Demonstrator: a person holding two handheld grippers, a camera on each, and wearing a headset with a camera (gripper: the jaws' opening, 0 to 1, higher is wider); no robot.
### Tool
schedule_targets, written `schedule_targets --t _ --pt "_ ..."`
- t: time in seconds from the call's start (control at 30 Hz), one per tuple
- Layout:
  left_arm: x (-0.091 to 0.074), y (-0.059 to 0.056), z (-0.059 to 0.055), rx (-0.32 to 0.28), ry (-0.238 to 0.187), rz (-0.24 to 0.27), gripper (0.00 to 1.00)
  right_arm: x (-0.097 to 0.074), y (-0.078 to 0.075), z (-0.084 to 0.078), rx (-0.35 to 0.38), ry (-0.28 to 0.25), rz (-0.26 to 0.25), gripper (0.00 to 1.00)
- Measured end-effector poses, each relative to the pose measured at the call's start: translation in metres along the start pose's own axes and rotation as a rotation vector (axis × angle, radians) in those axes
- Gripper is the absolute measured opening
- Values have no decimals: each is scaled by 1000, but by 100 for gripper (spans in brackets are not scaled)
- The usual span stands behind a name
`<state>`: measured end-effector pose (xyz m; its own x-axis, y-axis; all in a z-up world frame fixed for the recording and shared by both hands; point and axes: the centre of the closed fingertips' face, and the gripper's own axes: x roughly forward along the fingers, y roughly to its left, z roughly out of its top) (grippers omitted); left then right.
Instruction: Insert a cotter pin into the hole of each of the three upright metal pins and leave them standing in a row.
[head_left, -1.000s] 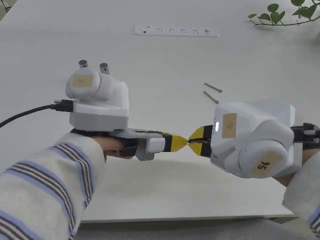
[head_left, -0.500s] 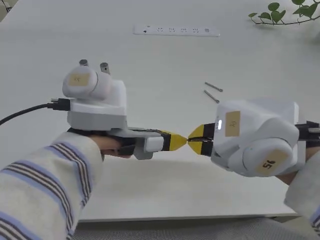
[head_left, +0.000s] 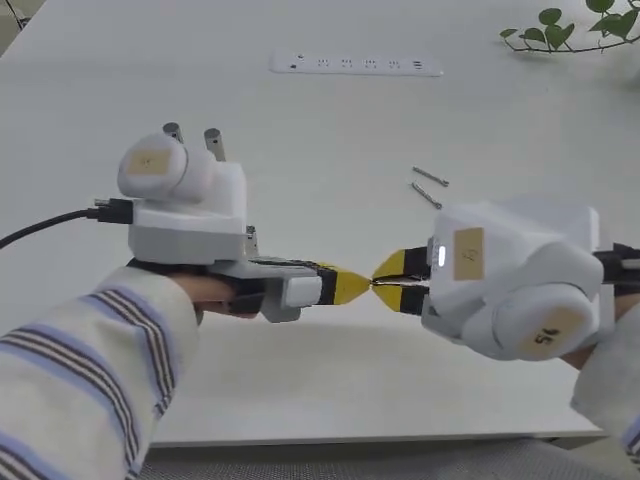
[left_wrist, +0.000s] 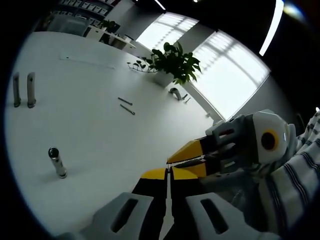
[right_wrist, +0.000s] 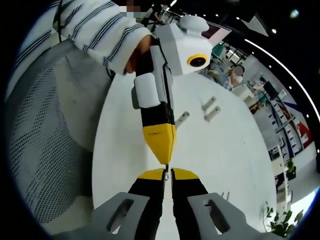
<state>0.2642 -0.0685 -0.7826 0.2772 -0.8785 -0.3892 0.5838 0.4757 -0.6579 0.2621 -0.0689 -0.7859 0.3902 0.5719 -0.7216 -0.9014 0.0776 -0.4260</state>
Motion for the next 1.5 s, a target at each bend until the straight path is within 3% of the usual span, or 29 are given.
schedule_targets --t 0.2,0.43,0.6,0.7,0.8,1.0,1.17,1.5 --pt "-2 -2 -1 20 -5 -10 0 -3 -1 2 52 -37 30 11" --pt "-10 -8 0 105 -7 -57 0 -13 4 8 345 -193 148 12" --pt "-14 -16 -1 241 -19 -109 0 -20 4 5 452 -247 211 12" --pt "-16 -26 -1 335 -32 -160 0 -22 4 4 452 -242 225 12" --pt "-17 -27 -3 335 -16 -160 0 -24 8 5 434 -231 250 12" --pt "-19 -31 -2 435 -38 -189 0 -29 14 15 415 -247 296 11" --pt "-18 -31 -7 513 7 -208 0 -28 19 17 373 -228 323 10" --pt "-16 -38 -5 537 -2 -235 0 -27 20 17 336 -224 350 6"
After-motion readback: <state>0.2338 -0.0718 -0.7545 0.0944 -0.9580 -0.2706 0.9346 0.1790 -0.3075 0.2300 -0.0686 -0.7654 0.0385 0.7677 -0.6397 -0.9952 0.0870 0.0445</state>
